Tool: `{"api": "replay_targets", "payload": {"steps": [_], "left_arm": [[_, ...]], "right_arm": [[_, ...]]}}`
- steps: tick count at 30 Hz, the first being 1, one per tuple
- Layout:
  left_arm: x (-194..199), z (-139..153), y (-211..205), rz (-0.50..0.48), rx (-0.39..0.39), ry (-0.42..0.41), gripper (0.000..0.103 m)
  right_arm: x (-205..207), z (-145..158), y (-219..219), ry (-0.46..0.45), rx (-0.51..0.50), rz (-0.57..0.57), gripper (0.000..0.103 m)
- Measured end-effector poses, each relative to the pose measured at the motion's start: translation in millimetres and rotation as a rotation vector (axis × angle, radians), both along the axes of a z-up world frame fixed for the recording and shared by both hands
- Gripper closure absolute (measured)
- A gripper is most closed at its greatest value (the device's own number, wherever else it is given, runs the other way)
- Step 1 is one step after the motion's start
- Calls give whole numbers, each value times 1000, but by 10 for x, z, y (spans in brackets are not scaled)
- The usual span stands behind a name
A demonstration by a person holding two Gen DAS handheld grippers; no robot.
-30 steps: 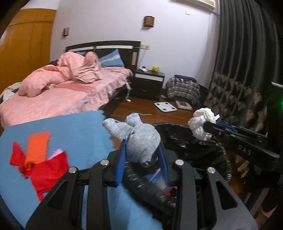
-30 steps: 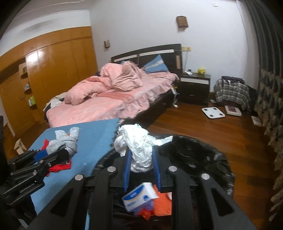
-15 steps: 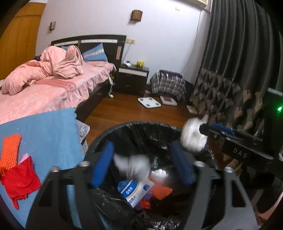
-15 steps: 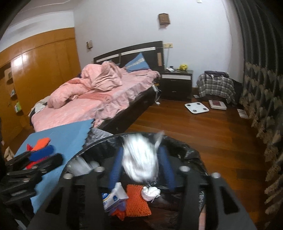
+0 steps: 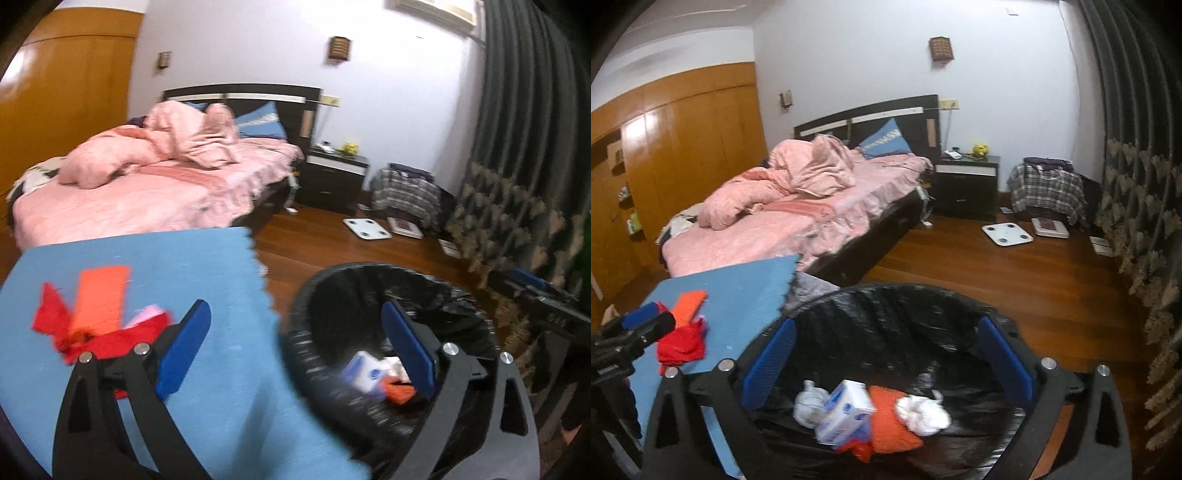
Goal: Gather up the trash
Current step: 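Move both grippers back from the bin to the remaining cloths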
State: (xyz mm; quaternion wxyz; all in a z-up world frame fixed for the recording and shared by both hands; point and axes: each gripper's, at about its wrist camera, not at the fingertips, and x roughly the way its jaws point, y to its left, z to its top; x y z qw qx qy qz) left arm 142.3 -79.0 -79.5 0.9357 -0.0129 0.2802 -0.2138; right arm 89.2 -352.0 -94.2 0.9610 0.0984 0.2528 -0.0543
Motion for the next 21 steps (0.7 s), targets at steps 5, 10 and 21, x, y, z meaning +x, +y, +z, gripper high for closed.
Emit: {"api": "replay_targets", "payload": {"steps": [5,10,21], "left_arm": [[-41,-5,590,140,32,-13,12],[-80,-55,1081,247,68,-10,12],[-90,-273,1896,413,94,41,12]], "right_arm": [[92,72,376,-20,6,81,6],[253,53,846,-13,9,172,6],[633,-153,1900,35,0,331,6]]}}
